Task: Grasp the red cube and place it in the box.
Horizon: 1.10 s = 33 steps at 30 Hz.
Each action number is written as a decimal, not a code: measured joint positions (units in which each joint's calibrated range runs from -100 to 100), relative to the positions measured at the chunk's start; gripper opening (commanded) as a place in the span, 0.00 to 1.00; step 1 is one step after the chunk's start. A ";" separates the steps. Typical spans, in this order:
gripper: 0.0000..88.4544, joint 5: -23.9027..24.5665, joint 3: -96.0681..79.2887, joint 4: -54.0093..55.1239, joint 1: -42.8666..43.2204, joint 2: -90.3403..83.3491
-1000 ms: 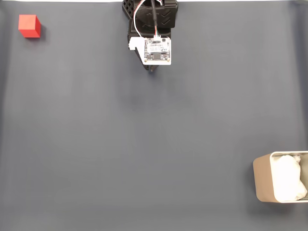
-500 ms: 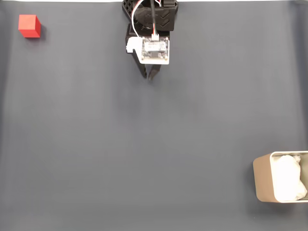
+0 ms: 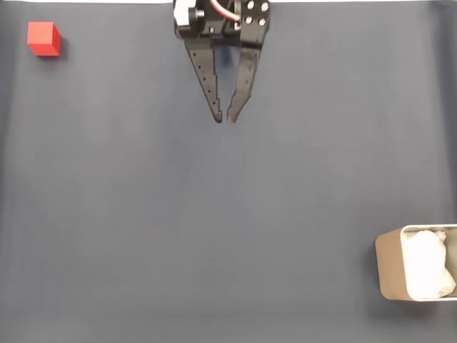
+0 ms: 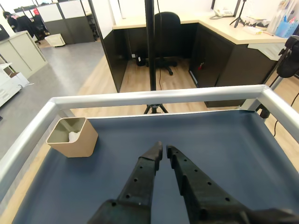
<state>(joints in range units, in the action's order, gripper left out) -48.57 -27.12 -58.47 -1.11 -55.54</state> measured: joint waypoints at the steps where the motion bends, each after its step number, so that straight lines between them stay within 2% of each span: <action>1: 0.00 0.29 3.53 -2.07 0.00 2.34; 7: 0.00 0.29 17.45 -8.35 0.00 11.81; 15: 0.00 0.29 20.71 -8.67 -0.30 14.16; 33: 0.00 1.03 22.15 -10.18 -14.61 16.85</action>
<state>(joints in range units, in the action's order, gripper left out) -47.55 -4.97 -68.66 -15.73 -38.69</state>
